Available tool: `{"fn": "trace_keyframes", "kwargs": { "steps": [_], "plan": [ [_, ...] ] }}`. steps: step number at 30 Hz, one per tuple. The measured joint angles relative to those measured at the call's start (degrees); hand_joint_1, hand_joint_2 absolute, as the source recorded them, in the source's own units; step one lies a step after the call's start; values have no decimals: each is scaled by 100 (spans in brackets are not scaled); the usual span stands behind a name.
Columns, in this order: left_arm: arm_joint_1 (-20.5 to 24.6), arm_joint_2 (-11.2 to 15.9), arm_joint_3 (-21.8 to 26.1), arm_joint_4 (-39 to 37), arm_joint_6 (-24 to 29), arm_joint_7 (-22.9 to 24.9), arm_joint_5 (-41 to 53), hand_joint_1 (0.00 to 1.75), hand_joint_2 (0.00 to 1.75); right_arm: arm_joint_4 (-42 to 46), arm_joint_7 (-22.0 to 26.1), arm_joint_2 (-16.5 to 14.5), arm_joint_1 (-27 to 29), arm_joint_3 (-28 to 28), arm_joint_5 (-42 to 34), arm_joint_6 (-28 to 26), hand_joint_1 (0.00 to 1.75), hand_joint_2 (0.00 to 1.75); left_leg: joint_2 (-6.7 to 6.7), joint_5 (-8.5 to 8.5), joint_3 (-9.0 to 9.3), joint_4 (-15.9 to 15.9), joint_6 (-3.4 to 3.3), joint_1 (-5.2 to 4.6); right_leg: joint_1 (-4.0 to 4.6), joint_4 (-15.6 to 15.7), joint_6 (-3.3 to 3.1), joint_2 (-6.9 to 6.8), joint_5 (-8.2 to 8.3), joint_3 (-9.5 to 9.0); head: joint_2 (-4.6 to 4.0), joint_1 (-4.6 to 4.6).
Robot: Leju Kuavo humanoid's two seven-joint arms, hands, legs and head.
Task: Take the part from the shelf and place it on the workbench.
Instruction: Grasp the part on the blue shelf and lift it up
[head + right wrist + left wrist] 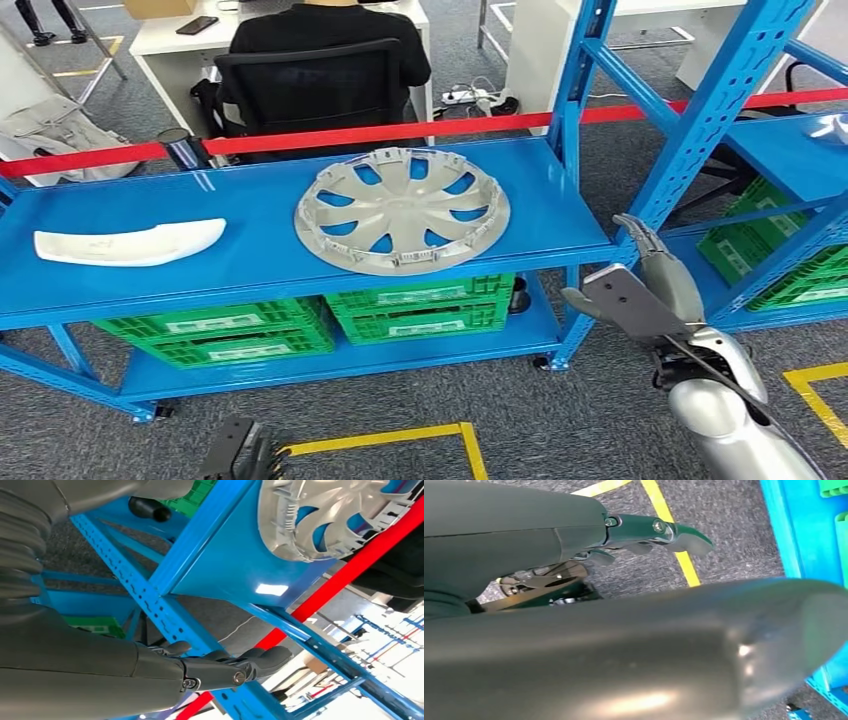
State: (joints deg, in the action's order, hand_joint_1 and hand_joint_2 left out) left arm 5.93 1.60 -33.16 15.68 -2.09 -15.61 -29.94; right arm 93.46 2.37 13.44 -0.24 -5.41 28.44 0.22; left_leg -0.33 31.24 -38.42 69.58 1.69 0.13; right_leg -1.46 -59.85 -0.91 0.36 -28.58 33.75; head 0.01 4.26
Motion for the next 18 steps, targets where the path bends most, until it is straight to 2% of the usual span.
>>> {"fn": "trace_keyframes", "kwargs": {
  "steps": [1, 2, 3, 5, 7, 8, 10, 12, 13, 14, 16, 17, 18],
  "plan": [
    [2, 2, 0, -1, 1, 0, 0, 0, 0, 0, 4, -3, 0, -7, 1, 0, 0, 175, -1, -207, 183, -415, -32, -6, 0, 2, 14, 3, -18, -32, -1, 0],
    [5, 4, 0, -2, 1, 0, 0, 0, 0, 0, 6, -4, -1, -10, 1, 0, 0, 175, 0, -339, 341, -762, -58, -20, 5, 2, 38, 5, -37, -56, -1, 0],
    [7, 6, 0, -2, 2, 0, 0, 0, 0, 0, 9, -6, -2, -13, 2, 0, 0, 175, 0, -400, 445, -988, -81, -35, 7, 6, 67, 5, -51, -71, -1, -1],
    [6, 7, 0, -2, 2, -1, 0, 0, 0, 0, 10, -9, -3, -20, 2, 0, 0, 175, 0, -381, 488, -1095, -124, -68, 5, 35, 144, 3, -61, -89, 0, -1],
    [0, 6, 1, -2, 2, -8, 0, 0, 0, 1, 21, -10, -6, -28, 2, 0, 0, 175, -2, -407, 539, -1159, -191, -53, 1, 45, 215, -2, -77, -116, 0, -3],
    [1, 8, 2, -2, 2, -13, 0, 0, 0, 2, 33, -10, -11, -30, 2, 1, 0, 175, -1, -424, 572, -1198, -228, -39, 5, -43, 239, -5, -137, -85, 0, -4],
    [0, 7, 4, -3, 1, -24, 0, 0, 0, 2, 58, -10, -10, -35, 3, 4, 0, 175, 5, -433, 613, -1238, -282, -25, 8, -575, 271, -11, -406, 177, 0, -8],
    [-11, -3, 4, -3, 0, -33, 2, 0, 0, 2, 70, -10, 19, -41, 3, 10, 0, 175, 9, -413, 618, -1231, -312, -33, 10, -1279, 295, -12, -659, 583, -1, -9],
    [-18, -8, 4, -3, 0, -39, 4, 0, 0, 3, 72, -9, 45, -43, 2, 11, 0, 175, 9, -398, 625, -1226, -316, -35, 9, -1434, 303, -12, -645, 698, 0, -9],
    [-23, -10, 4, -3, 0, -45, 9, 0, 0, 8, 71, -8, 74, -45, -3, 11, 0, 175, 6, -380, 638, -1217, -312, -33, 6, -1375, 307, -12, -521, 707, -1, -9],
    [-27, -16, 4, -2, -1, -52, 21, 0, 0, 41, 58, -3, 131, -46, -22, 15, 0, 175, -4, -322, 678, -1182, -277, -24, -2, -702, 305, -21, -103, 429, 0, -10],
    [-26, -17, 4, -2, -1, -52, 27, 0, 0, 63, 41, -1, 152, -49, -35, 21, 0, 175, -10, -284, 688, -1151, -245, -32, 5, -355, 285, -25, 37, 272, 0, -10],
    [-25, -19, 4, -2, -1, -52, 34, 0, 0, 87, 22, 1, 174, -52, -43, 28, 0, 175, -13, -252, 693, -1129, -211, -41, 8, -117, 249, -25, 107, 163, 0, -9]
  ]
}}
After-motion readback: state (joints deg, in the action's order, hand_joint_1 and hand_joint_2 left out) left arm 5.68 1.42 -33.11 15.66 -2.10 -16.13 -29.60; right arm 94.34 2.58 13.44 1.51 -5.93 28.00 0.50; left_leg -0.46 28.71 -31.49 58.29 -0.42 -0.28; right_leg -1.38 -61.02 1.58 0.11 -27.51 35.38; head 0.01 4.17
